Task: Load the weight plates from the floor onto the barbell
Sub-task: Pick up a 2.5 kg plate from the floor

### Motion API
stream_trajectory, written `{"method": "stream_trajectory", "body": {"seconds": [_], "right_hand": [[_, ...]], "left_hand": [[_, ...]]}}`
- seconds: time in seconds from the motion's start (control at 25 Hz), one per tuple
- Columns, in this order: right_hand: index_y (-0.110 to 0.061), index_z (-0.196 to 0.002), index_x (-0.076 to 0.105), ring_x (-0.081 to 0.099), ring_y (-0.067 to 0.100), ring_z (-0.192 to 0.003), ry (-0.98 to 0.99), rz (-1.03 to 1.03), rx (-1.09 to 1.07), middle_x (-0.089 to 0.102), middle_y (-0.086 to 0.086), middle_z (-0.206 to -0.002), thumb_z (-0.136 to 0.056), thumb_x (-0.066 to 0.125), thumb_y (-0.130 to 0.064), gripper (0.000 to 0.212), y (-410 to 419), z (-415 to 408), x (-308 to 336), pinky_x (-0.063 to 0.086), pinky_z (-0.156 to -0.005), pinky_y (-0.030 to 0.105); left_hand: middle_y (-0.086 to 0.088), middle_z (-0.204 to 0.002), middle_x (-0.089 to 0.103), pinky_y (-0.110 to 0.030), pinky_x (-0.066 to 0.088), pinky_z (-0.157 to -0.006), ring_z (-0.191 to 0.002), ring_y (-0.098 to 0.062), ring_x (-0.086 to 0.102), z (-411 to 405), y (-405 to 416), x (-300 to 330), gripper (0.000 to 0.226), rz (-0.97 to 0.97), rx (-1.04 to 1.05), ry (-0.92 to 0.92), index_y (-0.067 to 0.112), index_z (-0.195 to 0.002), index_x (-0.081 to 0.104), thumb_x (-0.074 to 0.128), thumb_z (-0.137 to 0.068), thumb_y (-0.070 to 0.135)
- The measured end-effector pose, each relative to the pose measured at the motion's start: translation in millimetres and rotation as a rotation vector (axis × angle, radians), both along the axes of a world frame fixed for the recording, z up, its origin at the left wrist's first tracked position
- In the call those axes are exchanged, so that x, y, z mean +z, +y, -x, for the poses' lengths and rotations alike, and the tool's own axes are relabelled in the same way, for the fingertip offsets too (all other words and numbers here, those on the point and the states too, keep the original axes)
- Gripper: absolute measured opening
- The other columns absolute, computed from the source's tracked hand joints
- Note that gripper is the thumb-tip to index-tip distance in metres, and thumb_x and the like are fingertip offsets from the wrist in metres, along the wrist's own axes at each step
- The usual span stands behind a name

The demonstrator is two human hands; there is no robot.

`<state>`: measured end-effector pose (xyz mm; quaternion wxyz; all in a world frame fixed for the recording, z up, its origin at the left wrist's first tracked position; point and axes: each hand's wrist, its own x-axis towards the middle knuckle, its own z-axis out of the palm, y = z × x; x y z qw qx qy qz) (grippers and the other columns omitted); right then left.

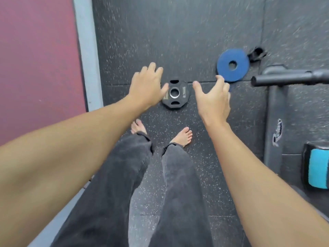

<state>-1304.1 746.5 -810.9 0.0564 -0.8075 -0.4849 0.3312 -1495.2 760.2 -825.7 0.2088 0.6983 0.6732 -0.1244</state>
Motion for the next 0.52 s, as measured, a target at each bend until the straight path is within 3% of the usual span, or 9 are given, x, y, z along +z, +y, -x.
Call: {"method": "stream_trajectory", "body": {"seconds": [0.28, 0.52], "right_hand": [[-0.013, -0.156, 0.019, 0.047, 0.033, -0.129, -0.067, 0.249, -0.107, 0.037, 0.009, -0.151, -0.091, 0.055, -0.063, 0.089, -15, 35, -260, 0.032, -0.081, 0.038], [-0.011, -0.159, 0.005, 0.045, 0.036, -0.129, -0.128, 0.336, -0.214, 0.025, 0.013, -0.156, -0.086, 0.061, -0.065, 0.106, -4, 72, -400, 0.04, -0.084, 0.041]], "left_hand": [[-0.012, -0.134, 0.048, -0.042, 0.043, -0.081, -0.117, -0.035, 0.053, -7, 2, -251, 0.048, 0.198, 0.053, -0.072, 0.007, -0.135, 0.048, 0.054, -0.099, 0.038], [-0.012, -0.147, 0.038, -0.042, 0.044, -0.084, -0.118, -0.037, 0.051, 2, 10, -379, 0.059, 0.179, 0.045, -0.09, 0.005, -0.144, 0.038, 0.06, -0.097, 0.033]]}}
